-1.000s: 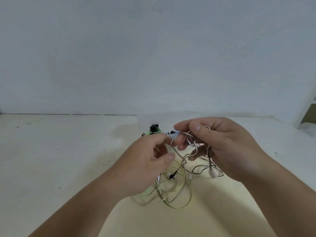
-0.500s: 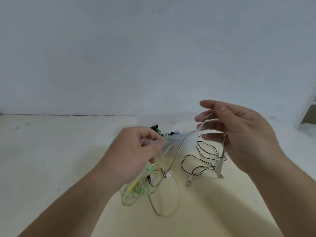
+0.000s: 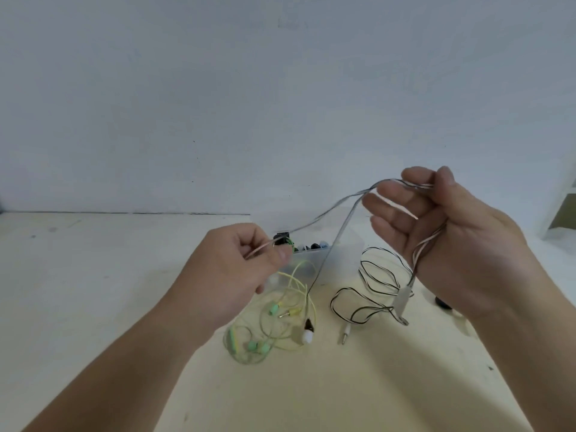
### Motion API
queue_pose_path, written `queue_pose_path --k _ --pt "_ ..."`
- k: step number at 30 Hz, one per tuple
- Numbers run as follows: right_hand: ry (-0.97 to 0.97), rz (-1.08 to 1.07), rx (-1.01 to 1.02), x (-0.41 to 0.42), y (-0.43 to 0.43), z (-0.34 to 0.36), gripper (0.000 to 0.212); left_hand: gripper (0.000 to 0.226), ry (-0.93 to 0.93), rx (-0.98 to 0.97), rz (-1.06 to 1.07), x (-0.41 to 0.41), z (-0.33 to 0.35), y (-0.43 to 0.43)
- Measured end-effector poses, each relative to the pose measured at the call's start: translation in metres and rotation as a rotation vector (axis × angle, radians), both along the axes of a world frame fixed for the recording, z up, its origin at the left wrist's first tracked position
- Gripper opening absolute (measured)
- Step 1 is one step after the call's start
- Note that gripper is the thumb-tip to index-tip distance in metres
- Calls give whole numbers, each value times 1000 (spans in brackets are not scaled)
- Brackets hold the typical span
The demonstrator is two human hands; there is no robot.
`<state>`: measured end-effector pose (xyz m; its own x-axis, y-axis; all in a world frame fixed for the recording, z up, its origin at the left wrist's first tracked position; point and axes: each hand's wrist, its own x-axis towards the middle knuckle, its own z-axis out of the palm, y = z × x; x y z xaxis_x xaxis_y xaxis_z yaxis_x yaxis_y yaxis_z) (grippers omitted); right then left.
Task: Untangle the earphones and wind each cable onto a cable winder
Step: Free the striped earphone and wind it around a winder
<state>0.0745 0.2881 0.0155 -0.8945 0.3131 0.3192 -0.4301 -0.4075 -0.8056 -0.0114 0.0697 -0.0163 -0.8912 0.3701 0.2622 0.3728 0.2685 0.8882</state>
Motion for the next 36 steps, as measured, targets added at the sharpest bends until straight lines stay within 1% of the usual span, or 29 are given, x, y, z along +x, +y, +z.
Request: queue_pose_path --k 2,4,6,9,11,14,16,19,22,23,26,28,31,33,36 --pt "45 26 -54 0 0 2 45 21 58 -105 -18 1 -3 0" --pt "75 34 -90 0 1 4 46 23 69 -161 -3 -1 -6 0" --pt "85 43 -96 0 3 3 46 35 65 -157 22 -4 -7 -2" --pt "49 62 -48 -1 3 0 43 51 131 -116 42 0 -3 0" --pt "27 89 -10 0 -1 -1 41 59 162 -88 4 7 -1 3" --pt "34 135 -23 0 -6 -1 42 71 159 -33 -63 12 -4 8" --pt "67 149 -59 0 -6 -1 43 68 121 -8 -48 12 -4 9" --pt "106 113 -116 -1 0 1 43 58 111 -31 -15 12 -3 9" --pt "122 110 -144 -1 3 2 44 55 95 -46 0 9 -6 8" --pt "124 115 -148 -1 3 2 44 51 81 -56 -4 7 -8 9" --pt "132 102 -188 0 3 3 42 27 12 -106 -51 6 -10 9" --pt "143 74 -252 1 5 6 40 18 -12 -138 -72 4 -13 8" --pt "139 32 -346 2 6 9 32 14 -15 -128 -56 2 -15 7" --pt "122 18 -372 1 7 9 28 20 -23 -108 -52 2 -14 7" --pt "104 13 -398 0 9 8 33 25 -27 -53 -70 3 -13 6"
